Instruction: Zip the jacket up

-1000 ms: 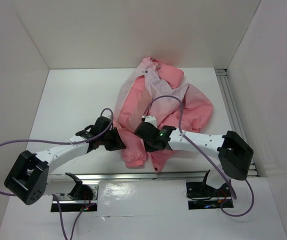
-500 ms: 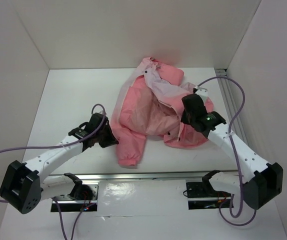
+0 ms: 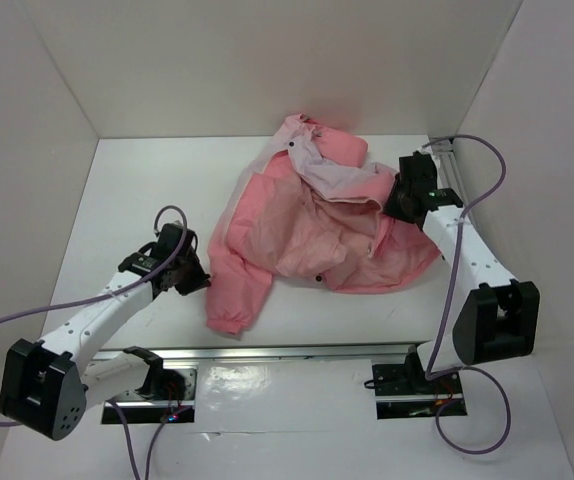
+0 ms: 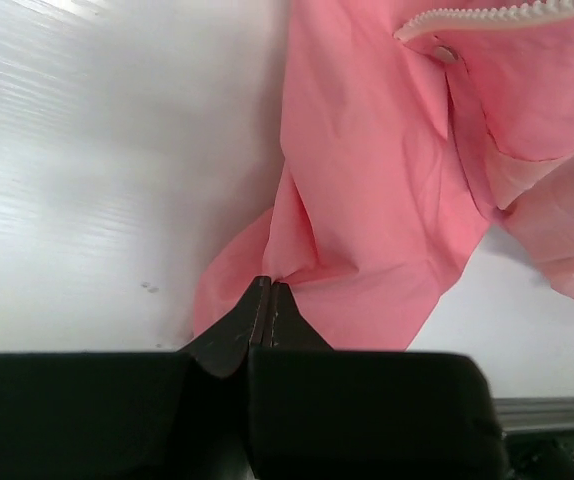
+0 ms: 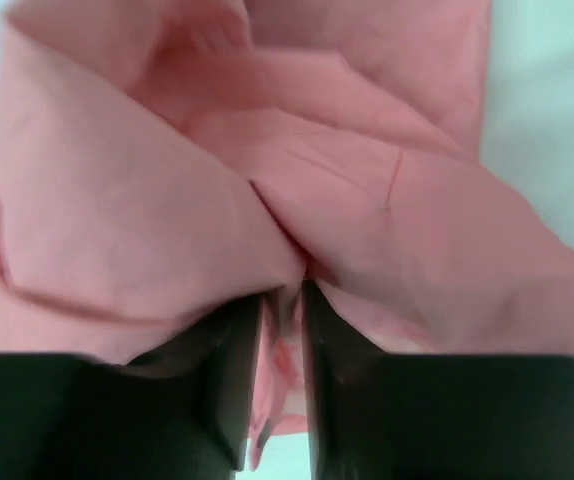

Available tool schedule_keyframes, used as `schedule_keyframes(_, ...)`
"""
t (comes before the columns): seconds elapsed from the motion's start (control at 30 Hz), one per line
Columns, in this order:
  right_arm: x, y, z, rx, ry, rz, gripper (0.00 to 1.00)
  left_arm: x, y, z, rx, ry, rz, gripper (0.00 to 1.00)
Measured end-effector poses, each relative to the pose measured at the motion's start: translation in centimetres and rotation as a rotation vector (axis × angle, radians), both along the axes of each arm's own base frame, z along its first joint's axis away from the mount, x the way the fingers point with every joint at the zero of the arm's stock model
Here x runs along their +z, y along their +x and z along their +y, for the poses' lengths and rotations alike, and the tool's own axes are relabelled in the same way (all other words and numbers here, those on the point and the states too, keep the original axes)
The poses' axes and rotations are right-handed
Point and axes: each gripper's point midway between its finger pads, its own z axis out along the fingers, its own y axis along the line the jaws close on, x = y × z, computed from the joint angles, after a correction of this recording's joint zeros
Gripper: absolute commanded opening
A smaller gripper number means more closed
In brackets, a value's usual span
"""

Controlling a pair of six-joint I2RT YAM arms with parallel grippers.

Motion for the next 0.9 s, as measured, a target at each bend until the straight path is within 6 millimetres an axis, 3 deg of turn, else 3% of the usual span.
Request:
schedule_keyframes(0.07,1.7,0.9,0.5,0.024,0.015,-0.040,0.74,0.3,0.0,0.5,-0.006,0.021,-0.008,0.00)
schedule_keyframes(0.1,2.9,1.3,0.9,0.037,0.021,-0.069,0.78,0.7,0.1,0.6,-0.018,0.029,-0.019,0.00)
schedule_keyframes(0.27,8.7,1.1,4.9,0.153,0.055,-0.210,0.79,2.8,1.3,0.6,-0.040,0.042,-0.081,0.00)
schedule_keyframes(0.37,13.1,0.8,8.8,0.248,0.091,-0.311,0.79,3.0,1.4,0.7,-0.047,0.053,-0.084,0.00)
schedule_keyframes(0.47,14.9,-0.1,13.3,0.344,0.132,-0.356,0.79,2.8,1.2,0.9,-0.045,0.056,-0.075,0.00)
schedule_keyframes(0.57,13.0,-1.4,18.7,0.459,0.145,-0.301,0.81,2.7,1.2,1.0,-0.041,0.056,-0.073,0.00)
schedule_keyframes(0.7,8.4,-2.6,26.2,0.584,0.153,-0.192,1.00,2.1,0.8,1.3,-0.029,0.059,-0.055,0.00)
schedule_keyframes(0.77,5.8,-3.3,29.7,0.628,0.152,-0.143,1.00,1.7,0.5,1.4,-0.019,0.052,-0.045,0.00)
schedule_keyframes(0.9,2.3,-3.9,34.4,0.652,0.143,-0.083,1.00,1.3,0.0,1.6,-0.010,0.043,-0.038,0.00)
